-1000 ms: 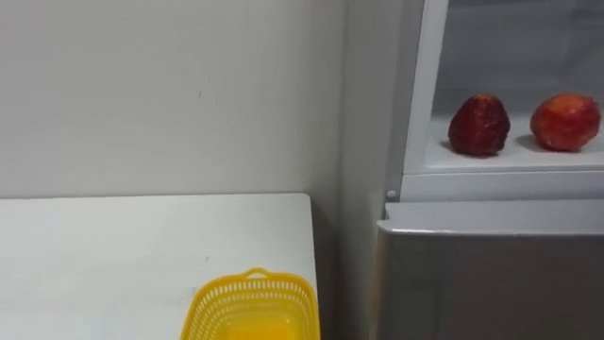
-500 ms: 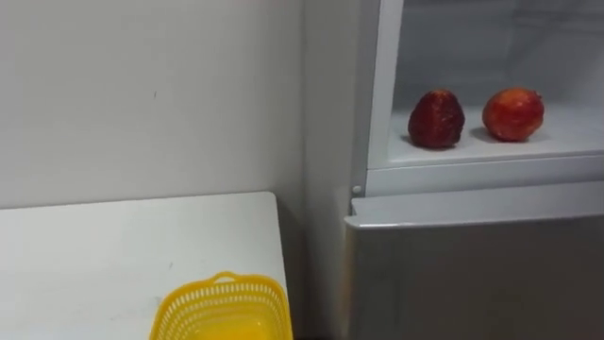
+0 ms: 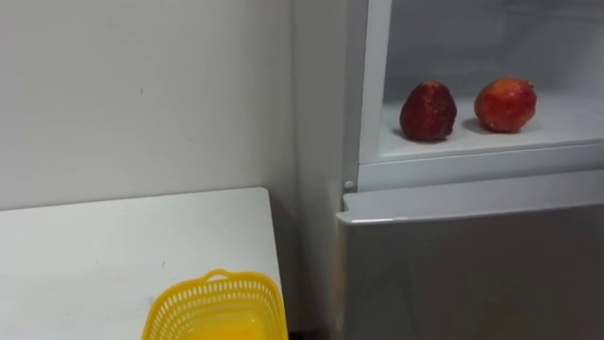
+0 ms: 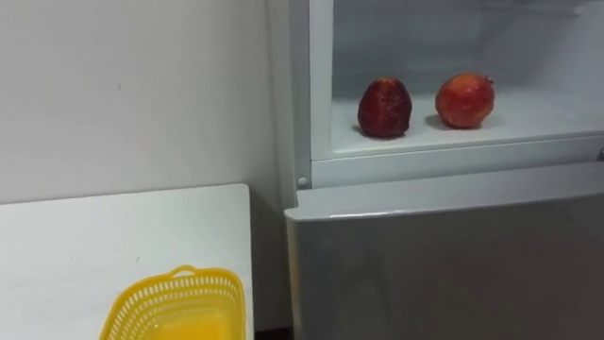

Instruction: Retrieve from the upper fridge

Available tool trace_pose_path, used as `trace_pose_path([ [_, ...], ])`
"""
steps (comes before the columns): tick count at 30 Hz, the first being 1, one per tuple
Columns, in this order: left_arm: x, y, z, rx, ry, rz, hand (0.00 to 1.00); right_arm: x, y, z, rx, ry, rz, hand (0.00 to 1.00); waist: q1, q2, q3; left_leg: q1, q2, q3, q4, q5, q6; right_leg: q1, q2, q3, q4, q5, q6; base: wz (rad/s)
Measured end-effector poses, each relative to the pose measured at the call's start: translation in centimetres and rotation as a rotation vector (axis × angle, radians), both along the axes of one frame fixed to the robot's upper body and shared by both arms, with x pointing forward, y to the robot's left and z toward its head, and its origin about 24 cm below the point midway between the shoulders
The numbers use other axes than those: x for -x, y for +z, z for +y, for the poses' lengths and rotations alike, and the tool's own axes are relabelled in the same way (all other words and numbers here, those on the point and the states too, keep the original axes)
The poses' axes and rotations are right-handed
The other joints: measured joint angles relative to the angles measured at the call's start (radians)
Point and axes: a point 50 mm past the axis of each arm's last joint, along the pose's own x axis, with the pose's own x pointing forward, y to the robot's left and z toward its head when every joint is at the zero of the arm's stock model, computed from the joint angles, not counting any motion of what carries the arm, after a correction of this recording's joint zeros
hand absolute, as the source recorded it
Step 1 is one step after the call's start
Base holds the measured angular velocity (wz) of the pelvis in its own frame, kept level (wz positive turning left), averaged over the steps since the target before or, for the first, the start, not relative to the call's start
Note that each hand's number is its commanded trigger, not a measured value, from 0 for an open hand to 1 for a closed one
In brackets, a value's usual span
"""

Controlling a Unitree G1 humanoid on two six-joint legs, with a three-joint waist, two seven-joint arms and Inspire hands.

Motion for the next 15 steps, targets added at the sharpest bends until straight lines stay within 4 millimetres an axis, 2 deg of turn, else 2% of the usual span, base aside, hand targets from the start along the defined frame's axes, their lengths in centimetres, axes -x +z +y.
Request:
trace_pose_path([
  [3,-0.3,0.0,0.0,-0.003,-0.017,-0.009,0.0,-2.0,1.1,0.4,0.008,0.023,-0.139,0.0,-0.007,0.006,0.0,-0.001,0.0,0.006,0.001,0.001,0.0,-0.005,0.0,0.007,0.0,0.001,-0.001,-0.1],
  [7,-1.2,0.3,-0.2,-0.001,-0.057,-0.056,0.0,-5.6,3.8,1.5,0.004,0.075,-0.38,0.0,-0.013,0.002,-0.0009,0.0,0.003,0.031,0.001,0.001,-0.001,-0.018,0.004,0.038,0.0,0.003,-0.001,-0.22],
  [8,-1.3,0.3,-0.3,-0.001,-0.061,-0.066,0.0,-6.0,4.1,1.6,0.004,0.081,-0.407,0.0,-0.016,-0.001,-0.0007,0.0,0.003,0.031,0.0,0.001,-0.001,-0.018,0.005,0.039,-0.002,0.005,-0.001,-0.11],
  [11,-2.4,0.5,-0.6,0.004,-0.099,-0.11,0.0,-7.6,6.7,2.0,0.015,0.093,-0.563,0.0,-0.016,-0.008,0.0038,0.0,0.004,0.044,-0.001,0.001,-0.001,-0.021,0.006,0.045,0.001,0.005,0.0,-0.07],
  [13,-2.9,0.6,-0.9,0.007,-0.122,-0.129,0.0,-9.5,9.7,2.6,0.033,0.109,-0.741,0.0,-0.018,-0.009,0.0046,0.002,0.008,0.059,-0.001,0.001,-0.001,-0.02,0.01,0.058,-0.004,0.009,-0.002,-0.17],
  [15,-3.0,0.6,-1.0,0.012,-0.127,-0.142,0.0,-10.6,11.9,2.8,0.055,0.114,-0.861,0.0,-0.02,-0.011,0.006,0.001,0.009,0.063,-0.001,0.001,-0.001,-0.02,0.012,0.059,-0.005,0.011,-0.003,-0.06],
])
